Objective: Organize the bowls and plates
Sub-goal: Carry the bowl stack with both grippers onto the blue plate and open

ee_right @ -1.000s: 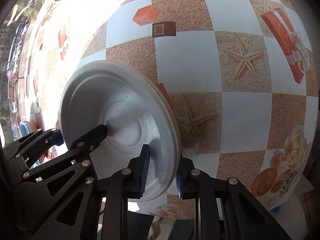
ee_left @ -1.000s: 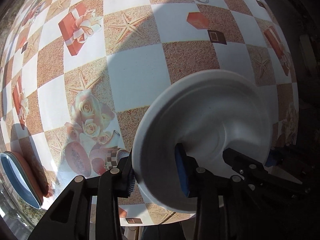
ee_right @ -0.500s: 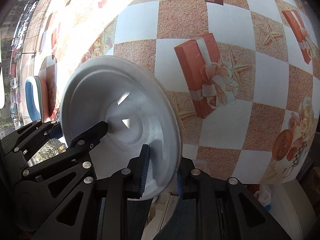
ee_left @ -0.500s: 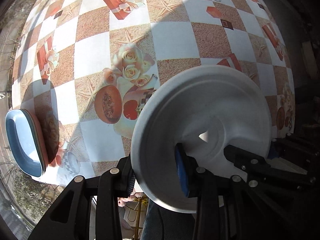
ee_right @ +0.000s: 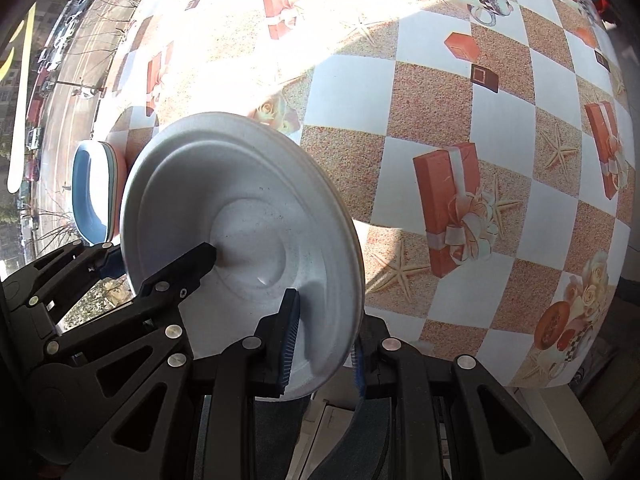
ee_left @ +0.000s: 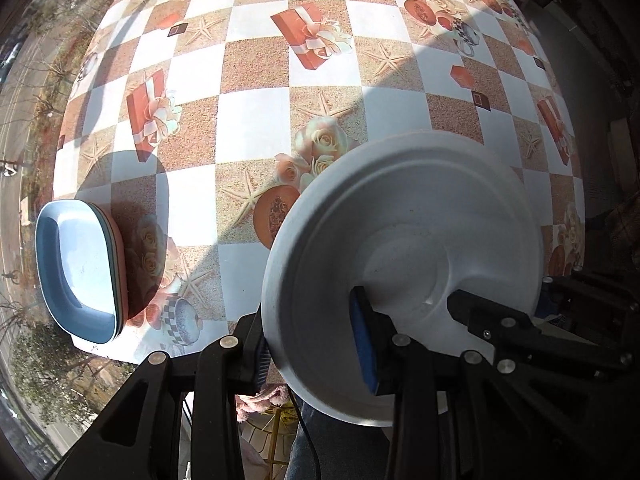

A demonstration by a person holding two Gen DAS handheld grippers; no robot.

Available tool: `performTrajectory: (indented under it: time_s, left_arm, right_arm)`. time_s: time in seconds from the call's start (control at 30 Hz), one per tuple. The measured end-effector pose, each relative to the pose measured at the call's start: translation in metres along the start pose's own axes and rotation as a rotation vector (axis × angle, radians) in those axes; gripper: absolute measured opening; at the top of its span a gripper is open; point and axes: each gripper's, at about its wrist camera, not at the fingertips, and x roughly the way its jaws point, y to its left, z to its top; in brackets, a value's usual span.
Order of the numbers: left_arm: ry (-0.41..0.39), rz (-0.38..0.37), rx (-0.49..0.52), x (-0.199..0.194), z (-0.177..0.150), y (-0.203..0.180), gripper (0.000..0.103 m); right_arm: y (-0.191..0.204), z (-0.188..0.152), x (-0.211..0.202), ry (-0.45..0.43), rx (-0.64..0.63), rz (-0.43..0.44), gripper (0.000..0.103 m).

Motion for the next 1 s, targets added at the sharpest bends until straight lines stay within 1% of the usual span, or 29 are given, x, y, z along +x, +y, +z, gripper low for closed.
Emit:
performTrajectory:
  time_s: [0.03, 0.1, 0.13, 0.27, 0.8, 1.0]
  left_arm:
    - [-0.002, -0.001, -0.009, 0.0, 0.005, 0.006, 0.038]
    - [-0.006, -0.002, -0.023, 0.001, 0.003, 0.015, 0.038]
    - [-0.009, -0.002, -0.031, 0.002, 0.002, 0.017, 0.038]
    - [-0.02, -0.004, -0.064, 0.001, 0.003, 0.031, 0.038]
    - [-0.054, 0.004, -0.177, -0.007, -0.008, 0.086, 0.039]
    - [-0.063, 0.003, -0.203, -0.008, -0.009, 0.102, 0.038]
  right_arm:
    - [0.005, 0.003, 0.001, -0.001, -0.008, -0.003, 0.025]
    - [0.015, 0.006, 0.001, -0.002, -0.026, -0.01, 0.025]
    - [0.014, 0.005, 0.008, -0.002, -0.034, -0.012, 0.025]
    - [0.016, 0.003, 0.0, -0.005, -0.067, -0.019, 0.025]
    - [0.084, 0.015, 0.0, -0.019, -0.196, -0.04, 0.025]
    - [0.1, 0.02, 0.001, -0.021, -0.227, -0.044, 0.025]
